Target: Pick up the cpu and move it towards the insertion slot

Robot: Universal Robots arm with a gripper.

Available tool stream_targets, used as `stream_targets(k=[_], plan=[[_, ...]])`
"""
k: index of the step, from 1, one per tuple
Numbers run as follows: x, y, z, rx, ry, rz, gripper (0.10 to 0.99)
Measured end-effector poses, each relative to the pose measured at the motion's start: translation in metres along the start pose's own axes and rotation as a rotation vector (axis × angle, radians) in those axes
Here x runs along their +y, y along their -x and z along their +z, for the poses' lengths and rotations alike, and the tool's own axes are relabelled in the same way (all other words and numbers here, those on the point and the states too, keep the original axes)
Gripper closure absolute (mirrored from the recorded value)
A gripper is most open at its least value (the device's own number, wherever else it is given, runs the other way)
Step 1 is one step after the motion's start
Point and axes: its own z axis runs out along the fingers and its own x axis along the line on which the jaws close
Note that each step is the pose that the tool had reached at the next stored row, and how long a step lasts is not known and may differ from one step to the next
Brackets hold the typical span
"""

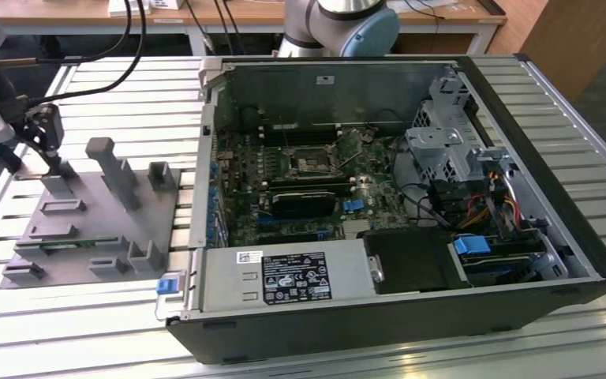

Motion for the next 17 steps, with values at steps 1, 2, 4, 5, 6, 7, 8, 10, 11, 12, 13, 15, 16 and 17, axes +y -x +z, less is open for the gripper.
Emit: stream_targets(k=[1, 2, 4, 5, 6, 7, 8, 10, 11, 12, 13, 15, 16, 17], plan=[[0.0001, 0.0001, -0.0003, -0.0002, 0.0, 0.0, 0.541], [0.0001, 0.0003, -0.0008, 0.0, 0.0, 0.0, 0.541], [0.0, 0.0005, -0.0015, 0.0001, 0.0, 0.0, 0.541], [0.0, 0.0006, -0.0017, 0.0001, -0.001, 0.0, 0.541], [0.0, 0.0006, -0.0018, 0.0002, -0.001, 0.0, 0.541], [0.0001, 0.0006, -0.0019, 0.0001, 0.0, 0.0, 0.541], [0.0001, 0.0006, -0.002, 0.0002, -0.001, 0.0, 0.541], [0.0001, 0.0007, -0.0024, 0.0004, 0.0, 0.0, 0.541], [0.0001, 0.0007, -0.0025, 0.0005, -0.001, 0.0, 0.541], [0.0001, 0.0008, -0.0027, 0.0005, -0.001, 0.0, 0.541], [0.0001, 0.0007, -0.003, 0.0006, -0.001, 0.0, 0.541], [0.0001, 0.0007, -0.0038, 0.0006, -0.001, 0.0, 0.541], [0.0001, 0.0007, -0.0043, 0.0006, -0.001, 0.0, 0.541], [0.0002, 0.0008, -0.0049, 0.0005, -0.001, 0.0, 0.541]])
